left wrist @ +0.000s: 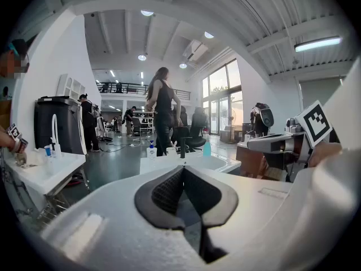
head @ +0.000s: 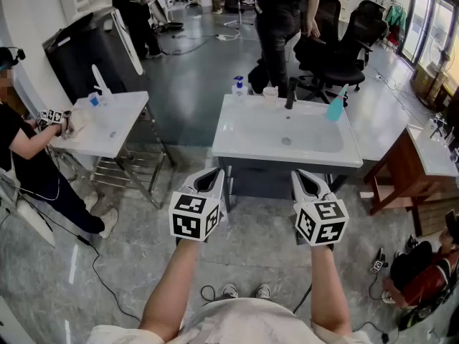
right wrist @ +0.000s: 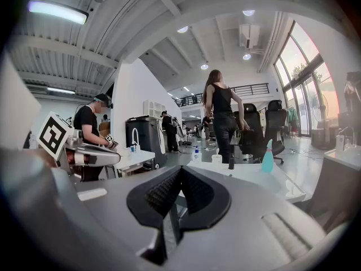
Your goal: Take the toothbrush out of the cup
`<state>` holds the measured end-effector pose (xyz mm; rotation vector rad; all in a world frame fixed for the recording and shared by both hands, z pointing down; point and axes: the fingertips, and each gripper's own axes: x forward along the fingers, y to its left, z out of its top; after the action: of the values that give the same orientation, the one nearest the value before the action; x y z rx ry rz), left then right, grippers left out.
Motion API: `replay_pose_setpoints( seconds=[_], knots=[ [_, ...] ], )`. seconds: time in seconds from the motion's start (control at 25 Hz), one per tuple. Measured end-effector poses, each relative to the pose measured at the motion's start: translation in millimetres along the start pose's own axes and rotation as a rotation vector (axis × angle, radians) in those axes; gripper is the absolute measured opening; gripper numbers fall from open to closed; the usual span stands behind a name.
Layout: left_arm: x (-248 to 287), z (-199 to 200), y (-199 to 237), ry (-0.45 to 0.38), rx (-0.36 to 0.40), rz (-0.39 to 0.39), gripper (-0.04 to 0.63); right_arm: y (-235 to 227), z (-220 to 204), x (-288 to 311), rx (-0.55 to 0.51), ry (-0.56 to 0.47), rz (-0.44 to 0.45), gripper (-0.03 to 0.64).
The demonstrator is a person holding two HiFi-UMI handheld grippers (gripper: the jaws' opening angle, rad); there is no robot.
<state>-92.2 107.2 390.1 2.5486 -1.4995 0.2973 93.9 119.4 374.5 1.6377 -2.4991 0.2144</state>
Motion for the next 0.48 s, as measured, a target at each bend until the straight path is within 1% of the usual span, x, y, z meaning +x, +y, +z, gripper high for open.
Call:
replay_pose_setpoints(
  seconds=[0.2, 0.48],
  knots=[
    [-10.5, -4.6, 11.8, 0.004, -0.003, -0.006, 0.003, 19.6, -1.0, 4.9, 0.001, -0.001, 0.002, 0.002],
    [-20.9, -7.1, 27.3, -0.005, -0.002, -0.022, 0.003, 37.3, -1.4, 8.4, -0.007, -0.004, -0.024, 0.002]
  ],
)
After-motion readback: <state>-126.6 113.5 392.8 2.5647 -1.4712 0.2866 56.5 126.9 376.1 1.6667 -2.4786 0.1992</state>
